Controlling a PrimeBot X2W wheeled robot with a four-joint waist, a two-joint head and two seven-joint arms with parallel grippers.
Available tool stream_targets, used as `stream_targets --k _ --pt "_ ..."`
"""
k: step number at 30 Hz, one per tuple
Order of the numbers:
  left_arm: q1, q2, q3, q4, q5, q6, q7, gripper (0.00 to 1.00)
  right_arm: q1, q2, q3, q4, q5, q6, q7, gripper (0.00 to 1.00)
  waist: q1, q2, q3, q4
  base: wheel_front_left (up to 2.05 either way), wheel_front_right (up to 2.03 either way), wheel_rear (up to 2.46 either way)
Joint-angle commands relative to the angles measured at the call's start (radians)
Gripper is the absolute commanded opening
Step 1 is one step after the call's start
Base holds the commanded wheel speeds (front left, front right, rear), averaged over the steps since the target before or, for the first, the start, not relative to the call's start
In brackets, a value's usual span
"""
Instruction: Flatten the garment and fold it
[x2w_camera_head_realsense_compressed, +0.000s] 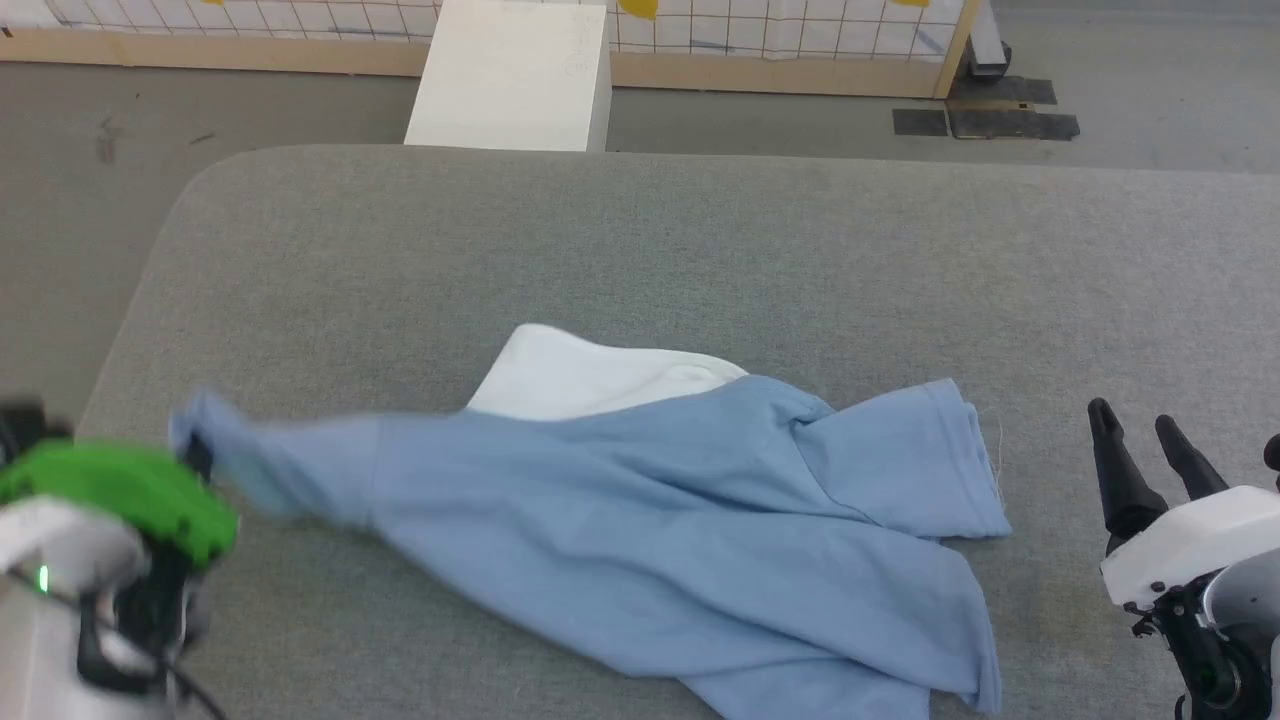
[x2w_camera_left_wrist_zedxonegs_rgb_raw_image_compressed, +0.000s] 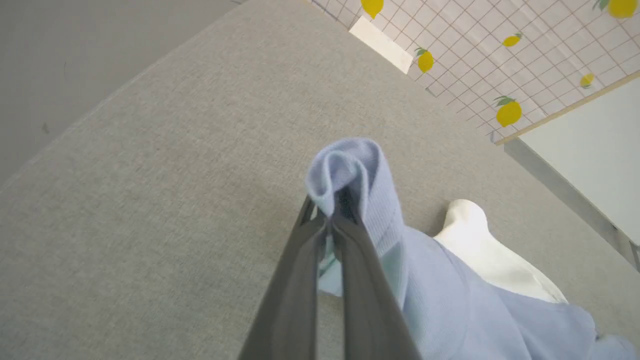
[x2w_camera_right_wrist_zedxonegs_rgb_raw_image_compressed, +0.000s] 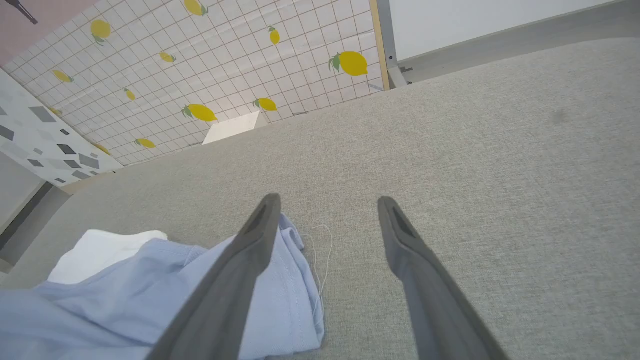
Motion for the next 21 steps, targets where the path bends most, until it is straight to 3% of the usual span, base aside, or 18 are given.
stream_targets --k 1,7,8,9,14,21 --pt "0.051 0.001 0.01 0.023 -0.008 0.013 -0.003 0.0 -0.014 0.0 0.002 0.001 -0.007 -0.001 0.005 1.0 0.0 0.0036 0.001 0.0 0.0 0.0 0.0" --pt "0.151 -0.043 0.031 0.097 -0.056 0.006 -0.007 0.01 -0.002 0.0 -0.001 0.001 -0.014 -0.001 0.016 1.0 0.0 0.0036 -0.002 0.01 0.0 0.0 0.0" --pt "0.156 -0.048 0.031 0.1 -0.06 0.003 -0.01 0.37 0.0 0.0 -0.002 0.001 -0.015 -0.001 0.017 1.0 0.0 0.0036 -0.004 0.012 0.0 0.0 0.0" --pt "0.16 -0.051 0.033 0.101 -0.061 -0.002 -0.02 1.0 0.002 0.0 -0.001 0.002 -0.015 -0.001 0.018 1.0 0.0 0.0036 -0.008 0.015 0.0 0.0 0.0" --pt "0.163 -0.047 0.065 0.047 -0.047 -0.049 -0.134 1.0 0.004 0.0 0.006 0.008 -0.009 -0.001 0.02 1.0 0.0 0.0036 -0.025 0.024 0.0 0.0 0.0" --pt "0.208 -0.031 0.078 -0.056 0.077 -0.14 -0.424 1.0 0.01 0.0 0.011 0.023 -0.003 -0.001 0.022 1.0 0.0 0.0036 -0.051 0.029 0.0 0.0 0.0"
